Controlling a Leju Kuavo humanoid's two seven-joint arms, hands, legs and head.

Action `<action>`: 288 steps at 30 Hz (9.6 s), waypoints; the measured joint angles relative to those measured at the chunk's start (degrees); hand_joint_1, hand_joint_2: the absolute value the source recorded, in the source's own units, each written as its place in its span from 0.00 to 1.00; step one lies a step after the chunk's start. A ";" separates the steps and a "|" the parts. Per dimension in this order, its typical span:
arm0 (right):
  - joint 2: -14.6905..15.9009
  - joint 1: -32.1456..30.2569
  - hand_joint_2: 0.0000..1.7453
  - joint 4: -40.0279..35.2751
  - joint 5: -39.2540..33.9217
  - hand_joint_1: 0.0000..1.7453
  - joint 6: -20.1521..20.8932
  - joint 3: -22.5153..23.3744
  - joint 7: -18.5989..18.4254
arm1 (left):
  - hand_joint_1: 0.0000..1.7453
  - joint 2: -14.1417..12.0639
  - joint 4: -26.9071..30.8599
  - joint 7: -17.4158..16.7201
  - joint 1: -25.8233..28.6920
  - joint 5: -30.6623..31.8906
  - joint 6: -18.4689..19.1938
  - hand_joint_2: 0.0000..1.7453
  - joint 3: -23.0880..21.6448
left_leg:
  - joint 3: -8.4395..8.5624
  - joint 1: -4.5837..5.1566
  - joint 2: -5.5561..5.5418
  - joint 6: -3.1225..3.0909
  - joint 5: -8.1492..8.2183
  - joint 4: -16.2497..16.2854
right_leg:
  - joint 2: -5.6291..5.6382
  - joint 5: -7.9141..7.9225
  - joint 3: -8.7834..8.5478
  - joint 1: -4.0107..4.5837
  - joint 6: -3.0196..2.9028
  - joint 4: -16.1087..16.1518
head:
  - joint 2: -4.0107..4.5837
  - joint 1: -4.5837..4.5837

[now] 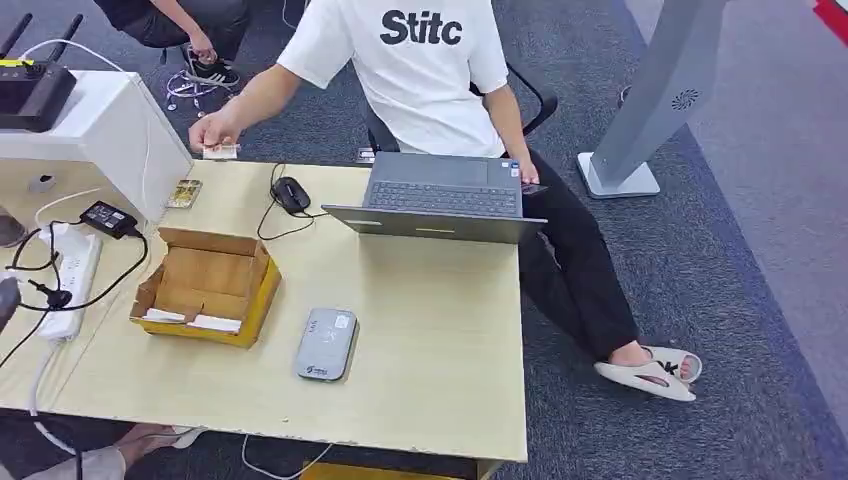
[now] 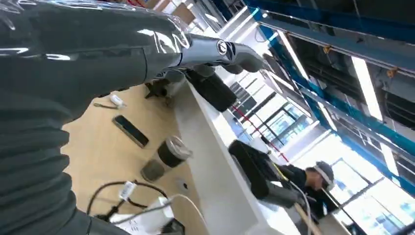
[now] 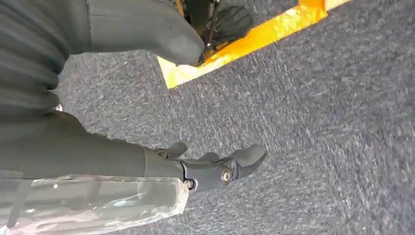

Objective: Pass the card to the sensor for recognition and then transmit it.

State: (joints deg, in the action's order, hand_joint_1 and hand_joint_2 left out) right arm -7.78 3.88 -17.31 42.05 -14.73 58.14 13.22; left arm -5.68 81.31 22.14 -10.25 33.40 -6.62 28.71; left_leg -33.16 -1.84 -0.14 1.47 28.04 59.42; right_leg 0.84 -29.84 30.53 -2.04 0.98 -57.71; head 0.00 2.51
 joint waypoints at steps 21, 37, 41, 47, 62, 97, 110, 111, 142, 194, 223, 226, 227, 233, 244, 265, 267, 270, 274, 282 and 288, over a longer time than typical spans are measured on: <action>0.00 0.82 1.00 1.18 5.62 0.00 3.11 -0.02 -1.51 | 0.00 -0.18 -5.31 -12.02 -12.06 16.43 -10.45 1.00 -30.43 | -0.05 0.01 0.05 -0.07 -0.04 0.04 | 0.07 0.07 0.01 0.00 0.05 0.02 | 0.00 -0.11; 0.00 0.73 1.00 1.73 6.14 0.00 3.35 0.00 -2.08 | 0.51 -0.13 -8.72 -14.12 -12.88 21.92 -12.02 1.00 -36.36 | -0.06 0.01 0.06 -0.07 -0.04 0.03 | 0.07 0.06 0.01 0.00 0.06 0.01 | 0.00 -0.11; 0.00 0.71 1.00 1.88 6.32 0.00 3.35 -0.02 -2.08 | 1.00 -0.15 -8.77 -14.14 -12.38 21.60 -12.00 1.00 -36.38 | -0.06 0.01 0.06 -0.07 -0.04 0.03 | 0.07 0.06 0.01 0.00 0.06 0.01 | 0.00 -0.11; 0.00 0.64 1.00 1.88 6.49 0.00 3.41 0.00 -2.08 | 1.00 -0.18 -8.77 -14.14 -11.45 20.92 -12.00 1.00 -36.38 | -0.08 0.01 0.05 -0.07 -0.04 0.03 | 0.07 0.06 0.02 0.00 0.06 0.02 | 0.00 -0.11; -0.02 0.11 1.00 1.92 7.17 0.00 3.83 0.00 -2.25 | 1.00 -0.13 -6.17 -12.46 -7.29 18.77 -4.07 1.00 -39.34 | -0.09 0.01 0.03 -0.08 -0.04 0.03 | 0.07 0.05 0.01 -0.01 0.07 0.02 | 0.00 -0.11; -1.33 -0.27 1.00 1.88 12.07 0.00 3.87 1.51 -3.45 | 1.00 -0.13 -17.71 -23.08 2.65 35.32 -8.37 1.00 -51.26 | -0.13 0.02 0.01 -0.08 -0.03 0.02 | 0.04 0.05 0.01 -0.01 0.07 0.04 | 0.00 -0.11; -1.44 -0.24 1.00 2.14 12.83 0.00 3.35 1.51 -3.78 | 1.00 1.81 -22.95 -21.64 2.98 35.37 -10.23 1.00 -49.49 | -0.14 0.02 -0.03 -0.08 -0.03 0.01 | -0.01 0.05 0.01 -0.01 0.07 0.04 | 0.00 -0.11; -1.44 -0.24 1.00 2.16 12.96 0.00 3.35 1.51 -3.76 | 1.00 1.86 -23.04 -21.53 2.97 35.37 -10.23 1.00 -49.49 | -0.14 0.02 -0.03 -0.08 -0.03 0.02 | -0.01 0.05 0.00 -0.01 0.07 0.04 | 0.00 -0.11; -1.44 -0.51 1.00 2.45 13.14 0.00 3.28 2.47 -2.25 | 1.00 -13.64 -12.00 -22.51 -9.48 39.37 -5.99 1.00 -39.76 | -0.15 0.01 -0.08 -0.08 -0.12 0.00 | -0.05 0.05 0.02 0.00 0.06 0.00 | 0.00 -0.11; -1.44 -1.06 1.00 1.84 14.62 0.00 1.62 5.86 -3.41 | 0.00 -27.85 12.17 -21.11 11.51 15.96 11.36 1.00 -33.83 | -0.24 0.01 0.02 -0.09 -0.06 -0.05 | 0.03 -0.02 0.09 0.01 0.07 0.02 | 0.00 -0.13; -2.08 -0.84 1.00 1.86 18.80 0.00 1.27 6.40 -5.03 | 0.00 -23.87 -0.24 -25.16 15.79 29.29 8.54 1.00 -23.57 | -0.23 0.01 -0.10 -0.10 -0.06 -0.04 | -0.09 -0.02 0.07 0.00 0.08 0.04 | 0.00 -0.13; -2.08 -0.79 1.00 1.86 19.08 0.00 1.27 6.40 -5.18 | 0.00 -23.19 -2.74 -25.18 14.16 29.82 8.54 1.00 -23.68 | -0.23 0.01 -0.10 -0.10 -0.06 -0.04 | -0.09 -0.01 0.07 0.00 0.08 0.04 | 0.00 -0.11; -2.08 -0.78 1.00 1.86 19.19 0.00 1.27 6.40 -5.27 | 0.00 -22.99 -3.50 -25.18 13.70 30.12 8.54 1.00 -23.72 | -0.23 0.01 -0.10 -0.10 -0.06 -0.04 | -0.09 -0.01 0.08 0.00 0.08 0.04 | 0.00 -0.11; -2.08 -0.67 1.00 1.88 19.78 0.00 1.29 6.40 -5.38 | 0.00 -21.66 -7.69 -24.44 10.48 31.30 8.15 1.00 -24.38 | -0.23 0.01 -0.09 -0.10 -0.06 -0.03 | -0.09 -0.01 0.08 0.00 0.08 0.04 | 0.00 -0.13; -2.08 -0.53 1.00 1.90 20.85 0.00 1.36 6.40 -5.11 | 0.00 -19.52 -13.53 -20.68 4.72 31.17 5.07 1.00 -27.37 | -0.23 0.01 -0.09 -0.10 -0.07 -0.02 | -0.09 0.00 0.08 0.00 0.08 0.04 | 0.00 -0.11; -2.08 -0.26 1.00 2.30 22.08 0.00 1.36 6.38 -5.16 | 0.02 -16.63 -18.87 -16.94 2.10 28.51 5.00 1.00 -31.85 | -0.23 0.01 -0.06 -0.10 -0.07 -0.02 | -0.06 0.00 0.11 0.00 0.08 0.05 | 0.00 -0.11; -2.08 -0.25 1.00 2.34 22.23 0.00 1.36 6.38 -5.14 | 0.04 -16.57 -19.26 -16.63 2.11 27.54 5.90 1.00 -32.12 | -0.23 0.01 -0.07 -0.10 -0.06 -0.02 | -0.06 0.00 0.11 0.00 0.08 0.04 | 0.00 -0.11; -2.08 -0.24 1.00 2.38 22.56 0.00 1.49 6.38 -5.14 | 0.05 -16.55 -19.65 -16.33 2.14 25.75 7.58 1.00 -32.42 | -0.24 0.01 -0.07 -0.10 -0.06 -0.02 | -0.07 0.00 0.11 0.00 0.08 0.05 | 0.00 -0.11; -2.08 -0.24 1.00 2.43 22.75 0.00 1.79 6.38 -5.07 | 0.02 -16.55 -20.11 -16.05 2.15 24.88 8.33 1.00 -32.68 | -0.25 0.01 -0.07 -0.10 -0.06 -0.02 | -0.07 0.00 0.10 0.00 0.08 0.04 | 0.00 -0.11; -2.08 -0.23 1.00 2.45 22.75 0.00 1.90 6.38 -5.09 | 0.00 -16.90 -20.50 -16.11 2.13 25.07 8.28 1.00 -33.06 | -0.24 0.01 -0.07 -0.10 -0.06 -0.02 | -0.06 0.00 0.11 0.00 0.08 0.05 | 0.00 -0.11; -2.08 -0.24 1.00 2.45 22.73 0.00 1.73 6.38 -5.07 | 0.00 -17.18 -20.50 -16.48 1.94 25.09 8.13 1.00 -33.19 | -0.24 0.01 -0.06 -0.10 -0.06 -0.02 | -0.06 0.00 0.12 0.00 0.08 0.04 | 0.00 -0.11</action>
State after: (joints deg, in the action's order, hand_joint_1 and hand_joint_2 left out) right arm -9.86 3.64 -14.86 64.78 -13.00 64.52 8.15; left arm -22.86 60.81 5.66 -8.31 58.49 1.51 -4.48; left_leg -33.40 -1.83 -0.21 1.38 27.97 59.40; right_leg 0.78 -29.84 30.65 -2.04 1.05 -57.67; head 0.00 2.40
